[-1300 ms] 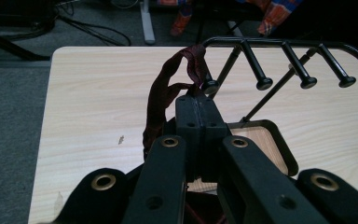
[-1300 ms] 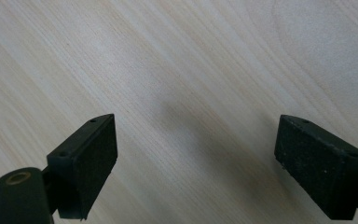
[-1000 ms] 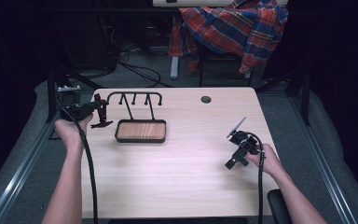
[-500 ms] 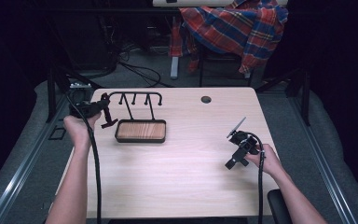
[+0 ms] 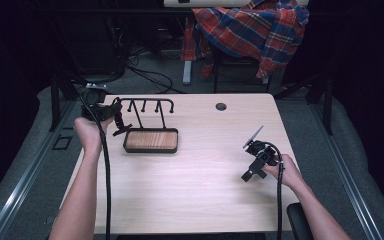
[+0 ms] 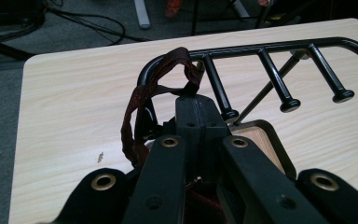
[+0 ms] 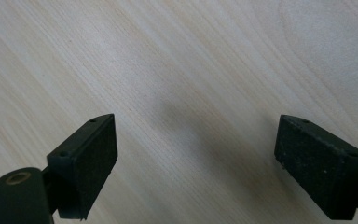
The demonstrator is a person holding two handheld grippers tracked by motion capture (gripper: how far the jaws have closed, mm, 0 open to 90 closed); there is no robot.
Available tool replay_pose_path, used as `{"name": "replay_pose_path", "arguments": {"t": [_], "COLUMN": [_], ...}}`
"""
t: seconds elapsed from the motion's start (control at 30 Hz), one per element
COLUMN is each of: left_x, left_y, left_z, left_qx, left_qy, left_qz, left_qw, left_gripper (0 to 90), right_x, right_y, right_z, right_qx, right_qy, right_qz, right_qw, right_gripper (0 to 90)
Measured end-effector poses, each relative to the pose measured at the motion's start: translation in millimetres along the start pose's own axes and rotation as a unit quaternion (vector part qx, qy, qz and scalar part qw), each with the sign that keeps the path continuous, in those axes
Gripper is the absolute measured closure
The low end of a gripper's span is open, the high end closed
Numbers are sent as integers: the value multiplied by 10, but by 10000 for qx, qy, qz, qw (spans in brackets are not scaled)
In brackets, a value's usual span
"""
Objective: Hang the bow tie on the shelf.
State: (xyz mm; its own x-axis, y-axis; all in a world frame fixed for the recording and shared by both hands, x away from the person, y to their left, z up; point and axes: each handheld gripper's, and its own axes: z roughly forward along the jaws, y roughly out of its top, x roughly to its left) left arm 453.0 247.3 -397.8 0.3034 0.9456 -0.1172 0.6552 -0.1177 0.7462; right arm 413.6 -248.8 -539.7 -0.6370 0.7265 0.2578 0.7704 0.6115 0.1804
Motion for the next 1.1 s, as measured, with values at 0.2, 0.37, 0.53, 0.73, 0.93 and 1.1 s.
{"name": "replay_pose_path", "arguments": {"t": [0.2, 0.37, 0.53, 0.73, 0.93, 1.1], "left_x": [-12, -21, -30, -51, -87, -89], "left_y": [50, 71, 58, 1, -82, -134], "left_z": [76, 106, 136, 188, 245, 261], "left_qx": [253, 306, 371, 471, 522, 496], "left_qy": [37, 89, 116, 317, 509, 595], "left_qz": [106, 133, 140, 244, 369, 364], "left_qw": [9996, 9994, 9991, 9981, 9967, 9963], "left_gripper": [898, 898, 897, 896, 892, 887], "right_x": [-25, -34, -25, -21, -13, -17], "right_y": [26, 34, 25, 26, 26, 27], "right_z": [-39, -47, -33, -24, -18, -23], "right_qx": [302, 416, 344, 361, 359, 397], "right_qy": [-5, -52, -59, -37, -31, -48], "right_qz": [-210, -306, -247, -259, -261, -286], "right_qw": [9993, 9987, 9991, 9990, 9990, 9988], "right_gripper": [128, 129, 129, 129, 129, 129]}}
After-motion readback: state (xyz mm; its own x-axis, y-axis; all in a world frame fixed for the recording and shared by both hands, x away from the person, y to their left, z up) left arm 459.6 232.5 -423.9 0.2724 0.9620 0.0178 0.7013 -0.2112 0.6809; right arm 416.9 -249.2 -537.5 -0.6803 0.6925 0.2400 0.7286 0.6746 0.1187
